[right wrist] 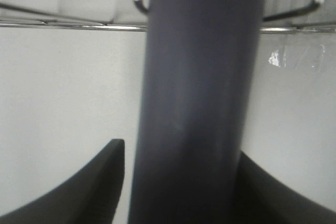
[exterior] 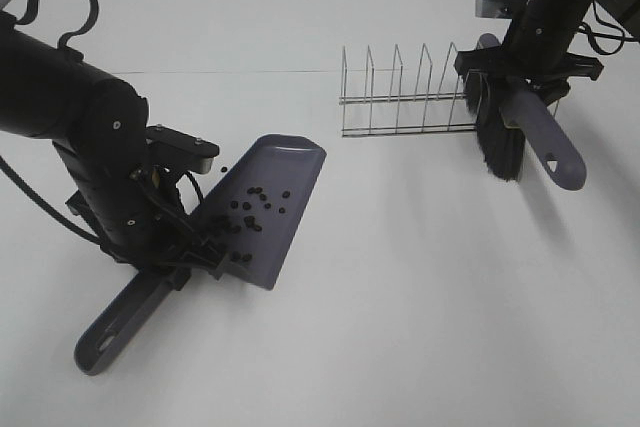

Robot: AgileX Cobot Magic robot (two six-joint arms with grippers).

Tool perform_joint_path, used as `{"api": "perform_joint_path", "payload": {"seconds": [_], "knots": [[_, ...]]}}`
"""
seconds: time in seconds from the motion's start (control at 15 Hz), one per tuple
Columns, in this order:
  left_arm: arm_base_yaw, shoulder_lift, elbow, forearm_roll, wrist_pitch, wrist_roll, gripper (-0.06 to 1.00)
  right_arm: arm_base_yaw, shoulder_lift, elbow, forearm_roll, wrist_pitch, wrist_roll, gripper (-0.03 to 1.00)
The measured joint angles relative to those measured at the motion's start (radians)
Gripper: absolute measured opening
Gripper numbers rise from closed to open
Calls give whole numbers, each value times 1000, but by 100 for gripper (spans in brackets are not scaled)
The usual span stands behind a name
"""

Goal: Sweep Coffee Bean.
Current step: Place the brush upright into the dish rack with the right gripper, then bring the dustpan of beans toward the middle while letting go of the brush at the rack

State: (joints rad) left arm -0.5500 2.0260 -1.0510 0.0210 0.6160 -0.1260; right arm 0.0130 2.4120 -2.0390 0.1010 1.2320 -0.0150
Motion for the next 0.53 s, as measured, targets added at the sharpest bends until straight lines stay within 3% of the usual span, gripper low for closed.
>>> {"api": "perform_joint_path", "payload": {"seconds": [0.07,0.13,0.53], "knots": [[0,0,0,-14,2,0,31,1,-3,-1,3,-1,0,56],[0,0,0,-21,3,0,31,1,-3,-10,3,-1,0,58],[24,0,0,-43,18,-143,31,2,-117,-32,29,-11,0,60]]}}
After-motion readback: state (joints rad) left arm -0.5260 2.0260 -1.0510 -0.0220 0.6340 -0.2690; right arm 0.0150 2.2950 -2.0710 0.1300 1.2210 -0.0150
